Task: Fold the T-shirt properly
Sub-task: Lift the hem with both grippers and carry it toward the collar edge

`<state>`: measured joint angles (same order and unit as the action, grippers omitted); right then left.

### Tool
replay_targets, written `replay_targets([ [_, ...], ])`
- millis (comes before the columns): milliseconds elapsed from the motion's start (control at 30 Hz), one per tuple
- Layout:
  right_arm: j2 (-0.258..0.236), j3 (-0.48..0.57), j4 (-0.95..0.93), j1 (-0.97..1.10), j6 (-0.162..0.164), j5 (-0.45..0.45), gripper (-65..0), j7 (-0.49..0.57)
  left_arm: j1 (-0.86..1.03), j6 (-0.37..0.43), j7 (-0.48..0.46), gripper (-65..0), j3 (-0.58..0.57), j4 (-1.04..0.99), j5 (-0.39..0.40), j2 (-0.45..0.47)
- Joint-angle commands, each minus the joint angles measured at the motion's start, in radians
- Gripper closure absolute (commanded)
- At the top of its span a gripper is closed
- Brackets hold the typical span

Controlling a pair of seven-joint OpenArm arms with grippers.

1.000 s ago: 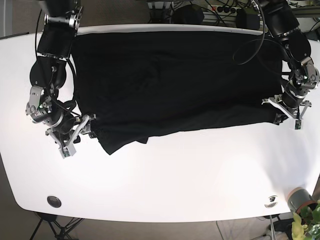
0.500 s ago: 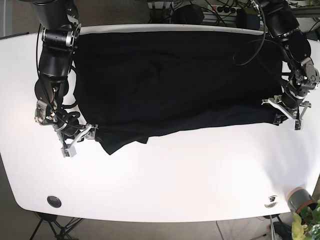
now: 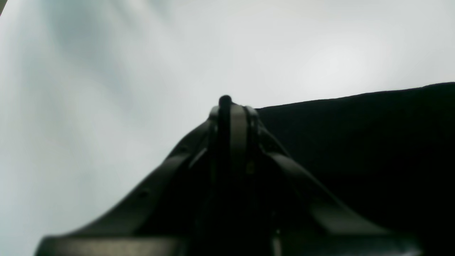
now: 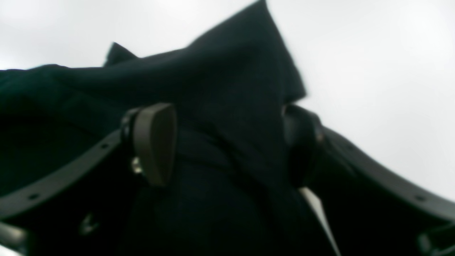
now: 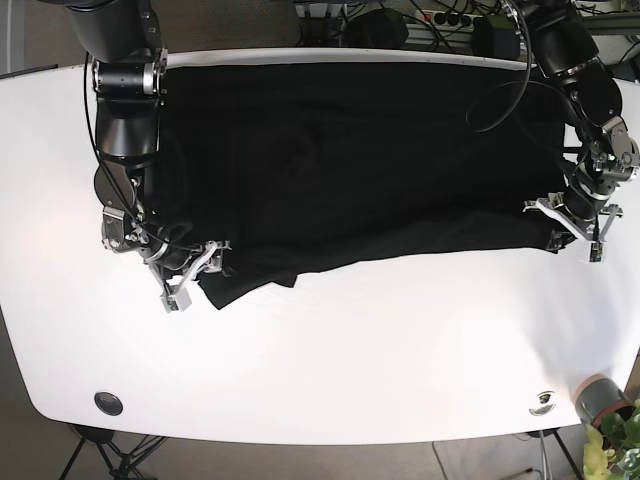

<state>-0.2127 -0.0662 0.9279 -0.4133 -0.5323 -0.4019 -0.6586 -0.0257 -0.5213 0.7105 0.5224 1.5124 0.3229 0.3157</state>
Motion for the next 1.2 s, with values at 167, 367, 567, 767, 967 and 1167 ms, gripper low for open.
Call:
replay_targets([
  [167, -0.008, -0.002, 0.012, -0.028, -0.002, -0.007, -9.4, 0.006, -0.018, -0.003, -0.025, 0.0, 0.003, 0.014, 0.009, 0.018],
  [367, -0.011, -0.002, 0.072, -0.029, -0.002, -0.015, -2.4, -0.013, -0.081, -0.003, -0.030, 0.0, 0.003, -0.088, 0.009, 0.021],
  [567, -0.035, -0.050, 0.282, 0.015, -0.001, -0.015, -2.1, -0.148, -0.148, -0.029, -0.030, 0.0, 0.009, -0.244, 0.012, 0.027],
  [767, -0.035, -0.133, 0.507, 0.070, -0.001, -0.015, -2.1, -0.292, -0.156, -0.052, -0.024, 0.0, 0.009, -0.184, 0.012, 0.026],
  [967, -0.035, -0.189, 0.698, 0.143, -0.004, -0.015, -2.1, -0.404, -0.153, -0.053, -0.022, 0.0, 0.005, -0.140, 0.012, 0.023],
  [1167, -0.034, -0.211, 0.834, 0.233, -0.007, -0.016, -2.1, -0.433, -0.148, -0.055, -0.022, 0.0, 0.005, -0.138, 0.012, 0.023],
])
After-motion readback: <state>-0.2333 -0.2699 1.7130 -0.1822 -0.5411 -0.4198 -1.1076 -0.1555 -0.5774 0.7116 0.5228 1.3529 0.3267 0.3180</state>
